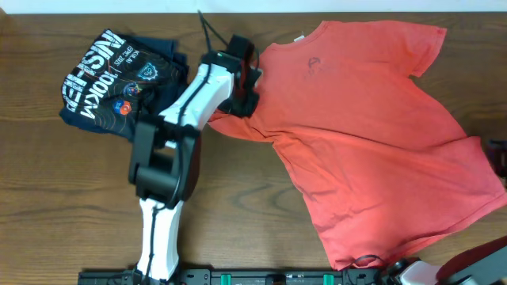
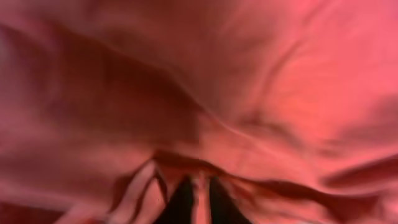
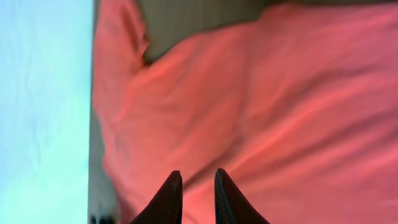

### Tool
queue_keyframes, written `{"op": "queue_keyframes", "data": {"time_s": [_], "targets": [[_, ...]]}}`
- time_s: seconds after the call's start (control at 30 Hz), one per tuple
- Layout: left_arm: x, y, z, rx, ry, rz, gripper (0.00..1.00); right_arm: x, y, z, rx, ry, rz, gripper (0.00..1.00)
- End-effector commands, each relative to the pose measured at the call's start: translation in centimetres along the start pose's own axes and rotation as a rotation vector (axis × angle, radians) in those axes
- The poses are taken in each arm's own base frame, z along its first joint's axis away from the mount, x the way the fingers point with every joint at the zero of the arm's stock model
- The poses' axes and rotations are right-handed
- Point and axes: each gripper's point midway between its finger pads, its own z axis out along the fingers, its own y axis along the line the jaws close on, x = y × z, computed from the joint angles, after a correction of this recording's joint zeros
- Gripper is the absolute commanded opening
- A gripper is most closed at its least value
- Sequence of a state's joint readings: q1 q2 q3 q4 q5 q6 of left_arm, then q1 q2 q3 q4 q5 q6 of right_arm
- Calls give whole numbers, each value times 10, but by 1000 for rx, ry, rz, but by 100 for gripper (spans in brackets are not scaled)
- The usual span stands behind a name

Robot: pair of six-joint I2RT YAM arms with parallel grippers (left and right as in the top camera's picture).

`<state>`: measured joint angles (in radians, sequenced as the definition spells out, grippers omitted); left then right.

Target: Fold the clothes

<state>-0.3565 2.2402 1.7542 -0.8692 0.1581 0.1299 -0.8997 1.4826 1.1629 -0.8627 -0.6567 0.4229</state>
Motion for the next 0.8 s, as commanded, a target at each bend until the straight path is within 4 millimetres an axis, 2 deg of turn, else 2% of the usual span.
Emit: {"op": "queue_keyframes", "data": {"time_s": [0.0,0.1,0.2,0.3,0.4,0.5,0.63,0.77], "targets": [[8,16,17,-25,43,-38,6,24,32,-7,-70,37,-161,17],[20,32,30,-48,91,-146,6,40,42,-6,-57,61,-219,17],[46,47,35,-69,179,-307,6,53,41,0,-4,91,-244,18],[85,60,36,-86,301,-414,6,63,25,7,119,109,-258,18],[119,78,34,-105,403,-472,6,68,0,18,278,88,-240,22],[142,90,26,-94,474,-541,6,73,-23,30,375,68,-204,25],[145,95,19,-85,478,-547,6,81,-64,54,458,26,-160,27],[126,84,7,-23,396,-519,7,99,-115,75,523,-9,-39,14]]}}
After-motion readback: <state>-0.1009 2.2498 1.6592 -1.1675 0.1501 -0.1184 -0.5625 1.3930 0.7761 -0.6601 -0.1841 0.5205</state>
